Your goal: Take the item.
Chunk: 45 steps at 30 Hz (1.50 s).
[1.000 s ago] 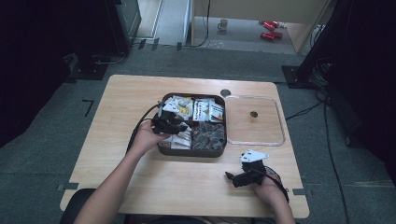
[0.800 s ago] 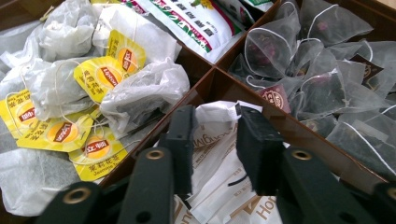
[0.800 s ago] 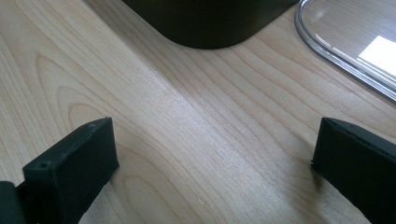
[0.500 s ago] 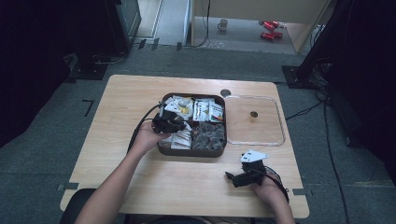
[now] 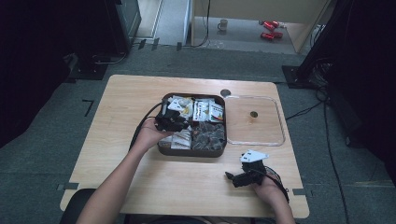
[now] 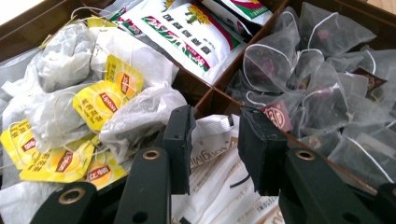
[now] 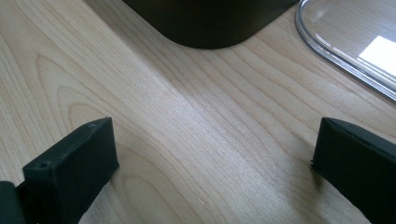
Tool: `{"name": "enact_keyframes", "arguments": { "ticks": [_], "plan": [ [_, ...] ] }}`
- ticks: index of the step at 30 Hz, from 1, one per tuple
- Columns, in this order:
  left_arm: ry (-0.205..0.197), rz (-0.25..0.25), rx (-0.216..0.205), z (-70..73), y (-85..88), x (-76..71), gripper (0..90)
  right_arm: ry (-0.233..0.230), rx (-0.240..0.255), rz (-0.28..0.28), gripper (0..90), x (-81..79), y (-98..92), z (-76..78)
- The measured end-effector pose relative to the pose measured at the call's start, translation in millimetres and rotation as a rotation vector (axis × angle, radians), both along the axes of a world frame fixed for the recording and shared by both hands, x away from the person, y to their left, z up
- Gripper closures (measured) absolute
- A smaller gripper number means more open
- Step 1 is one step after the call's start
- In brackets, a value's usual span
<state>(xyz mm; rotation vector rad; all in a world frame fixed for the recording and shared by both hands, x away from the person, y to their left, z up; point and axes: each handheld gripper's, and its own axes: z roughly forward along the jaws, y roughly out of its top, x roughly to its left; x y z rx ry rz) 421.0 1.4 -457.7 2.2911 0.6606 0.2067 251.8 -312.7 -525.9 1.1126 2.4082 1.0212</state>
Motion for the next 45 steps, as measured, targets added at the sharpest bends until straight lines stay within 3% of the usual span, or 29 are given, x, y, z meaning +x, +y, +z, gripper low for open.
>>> {"name": "enact_keyframes", "arguments": {
  "ticks": [4, 11, 21, 45],
  "plan": [
    [-0.007, -0.001, 0.016, -3.3, -3.0, 0.5, 69.9, 0.0, 0.0, 0.0, 0.0, 0.0, 0.0, 0.0],
    [0.046, 0.0, 0.038, -5.6, -5.5, 5.9, 82.3, 0.0, 0.0, 0.0, 0.0, 0.0, 0.0, 0.0],
    [0.035, 0.0, 0.048, -2.3, -3.2, 4.3, 89.8, 0.0, 0.0, 0.0, 0.0, 0.0, 0.0, 0.0],
    [-0.001, 0.029, -0.057, 24.5, 26.9, -9.1, 89.9, 0.001, 0.002, 0.002, 0.0, 0.3, 0.1, 0.0]
  ]
}}
